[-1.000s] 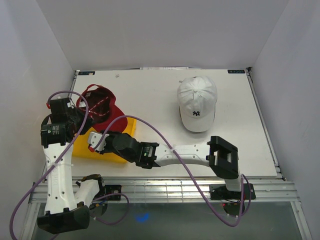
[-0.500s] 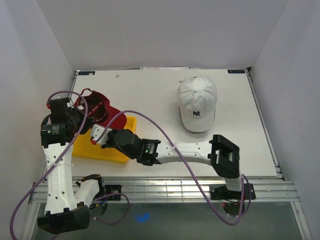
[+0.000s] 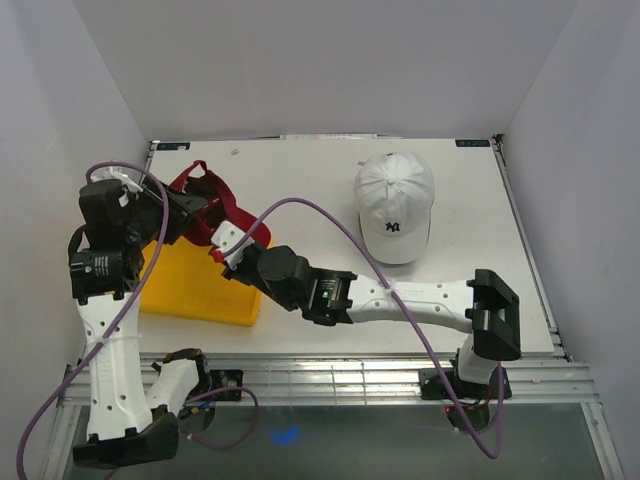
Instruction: Stack the hats
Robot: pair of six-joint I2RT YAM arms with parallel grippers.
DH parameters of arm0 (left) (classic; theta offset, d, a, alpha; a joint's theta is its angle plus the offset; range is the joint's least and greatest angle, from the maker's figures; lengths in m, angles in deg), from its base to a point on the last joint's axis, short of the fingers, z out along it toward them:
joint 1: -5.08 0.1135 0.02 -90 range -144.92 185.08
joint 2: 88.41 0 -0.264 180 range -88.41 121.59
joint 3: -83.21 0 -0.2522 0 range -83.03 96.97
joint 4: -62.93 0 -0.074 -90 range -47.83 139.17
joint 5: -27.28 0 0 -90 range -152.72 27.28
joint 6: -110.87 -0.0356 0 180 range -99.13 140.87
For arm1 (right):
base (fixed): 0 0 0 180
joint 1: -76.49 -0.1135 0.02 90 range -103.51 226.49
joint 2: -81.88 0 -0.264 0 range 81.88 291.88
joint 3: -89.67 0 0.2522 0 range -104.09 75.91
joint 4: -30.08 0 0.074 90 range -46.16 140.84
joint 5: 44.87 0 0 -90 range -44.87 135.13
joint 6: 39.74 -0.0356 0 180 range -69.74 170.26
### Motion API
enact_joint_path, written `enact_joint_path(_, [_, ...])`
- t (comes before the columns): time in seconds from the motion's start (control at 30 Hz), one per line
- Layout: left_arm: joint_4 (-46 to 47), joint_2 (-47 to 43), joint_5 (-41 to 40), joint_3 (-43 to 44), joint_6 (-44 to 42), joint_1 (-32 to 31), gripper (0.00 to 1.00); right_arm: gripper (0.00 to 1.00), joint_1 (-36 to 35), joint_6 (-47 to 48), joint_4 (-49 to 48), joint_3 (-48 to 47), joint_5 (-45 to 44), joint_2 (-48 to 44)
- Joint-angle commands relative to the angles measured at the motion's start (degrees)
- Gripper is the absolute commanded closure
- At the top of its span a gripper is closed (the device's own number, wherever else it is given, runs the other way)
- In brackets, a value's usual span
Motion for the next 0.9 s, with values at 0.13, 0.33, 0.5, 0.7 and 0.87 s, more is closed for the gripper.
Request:
enact_joint_path(0.13, [18.6, 5.7, 4.3, 15.8, 7.4, 0.0, 0.41, 0.92, 1.1, -8.2, 8.2, -0.8, -2.1, -4.8])
enact_joint_path(0.33, [21.8, 10.9, 5.3, 30.8, 10.3, 0.1, 0.4, 0.92, 11.8, -22.0, 13.8, -5.0, 6.6, -8.7])
enact_joint_path(0.5, [23.1, 9.0, 7.6, 28.4, 12.1, 0.0, 0.4, 0.92, 21.9, -34.8, 15.2, -7.4, 16.7, -12.9])
enact_joint_path(0.7, [24.9, 2.0, 9.0, 15.5, 13.6, 0.0, 0.39, 0.92, 37.0, -54.9, 11.6, -10.2, 28.1, -15.8])
enact_joint_path(0.87, [24.9, -4.1, 9.6, 3.7, 13.7, -1.5, 0.4, 0.92, 47.3, -70.3, 4.1, -1.7, 28.9, -22.9])
